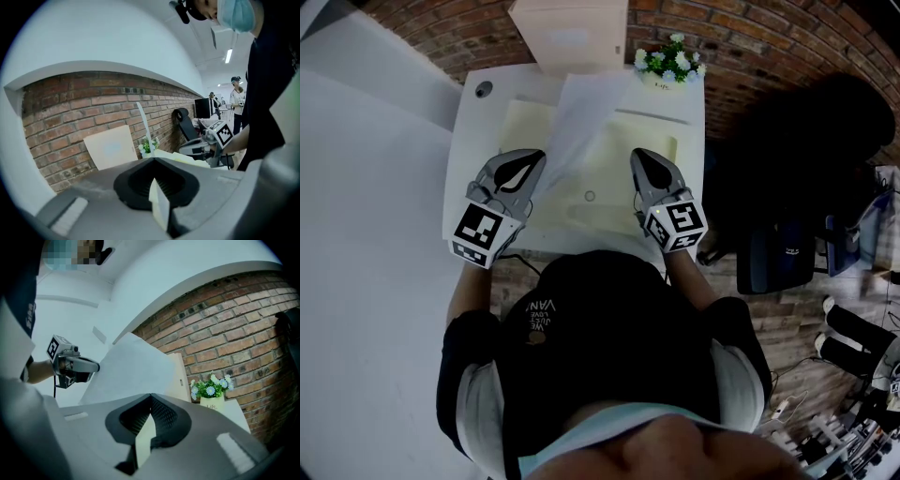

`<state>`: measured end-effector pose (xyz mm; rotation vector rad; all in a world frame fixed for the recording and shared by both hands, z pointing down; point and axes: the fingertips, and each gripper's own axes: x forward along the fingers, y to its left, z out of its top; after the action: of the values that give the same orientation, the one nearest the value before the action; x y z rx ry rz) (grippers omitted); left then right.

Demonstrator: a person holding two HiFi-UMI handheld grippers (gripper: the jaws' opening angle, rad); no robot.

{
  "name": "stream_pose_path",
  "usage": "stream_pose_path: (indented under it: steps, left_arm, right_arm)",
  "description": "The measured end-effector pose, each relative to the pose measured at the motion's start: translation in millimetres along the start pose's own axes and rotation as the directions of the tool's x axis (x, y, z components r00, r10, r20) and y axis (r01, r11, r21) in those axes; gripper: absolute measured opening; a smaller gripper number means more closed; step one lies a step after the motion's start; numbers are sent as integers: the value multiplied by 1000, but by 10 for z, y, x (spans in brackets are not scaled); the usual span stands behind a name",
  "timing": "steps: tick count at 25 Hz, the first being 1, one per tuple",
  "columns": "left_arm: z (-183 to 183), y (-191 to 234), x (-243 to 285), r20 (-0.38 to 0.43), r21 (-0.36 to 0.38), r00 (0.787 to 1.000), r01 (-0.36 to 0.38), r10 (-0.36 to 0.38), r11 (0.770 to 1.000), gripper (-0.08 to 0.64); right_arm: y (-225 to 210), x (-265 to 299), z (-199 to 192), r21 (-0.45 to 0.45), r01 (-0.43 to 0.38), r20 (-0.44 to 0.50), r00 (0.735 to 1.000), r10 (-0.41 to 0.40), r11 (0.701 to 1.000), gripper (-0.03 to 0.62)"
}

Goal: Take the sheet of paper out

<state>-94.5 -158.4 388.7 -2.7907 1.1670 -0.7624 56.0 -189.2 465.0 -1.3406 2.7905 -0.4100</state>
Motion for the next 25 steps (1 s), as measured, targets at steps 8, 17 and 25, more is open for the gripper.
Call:
stream_pose_path:
  steps: [8, 17, 25]
  left_arm:
    - [296, -37, -180, 92, 13, 996, 7, -8, 1000, 2]
    - [564, -65, -370, 228, -44, 973, 50, -38, 998, 2]
    - [556, 10, -438, 271, -121, 962, 69, -34, 990, 2]
  right_arm:
    - [27, 66, 135, 55, -80, 73, 994, 76, 995, 89]
    - [-87, 112, 336, 157, -164, 185, 974, 134, 974, 144]
    - [19, 107, 529, 198, -299, 268, 932, 242, 934, 13]
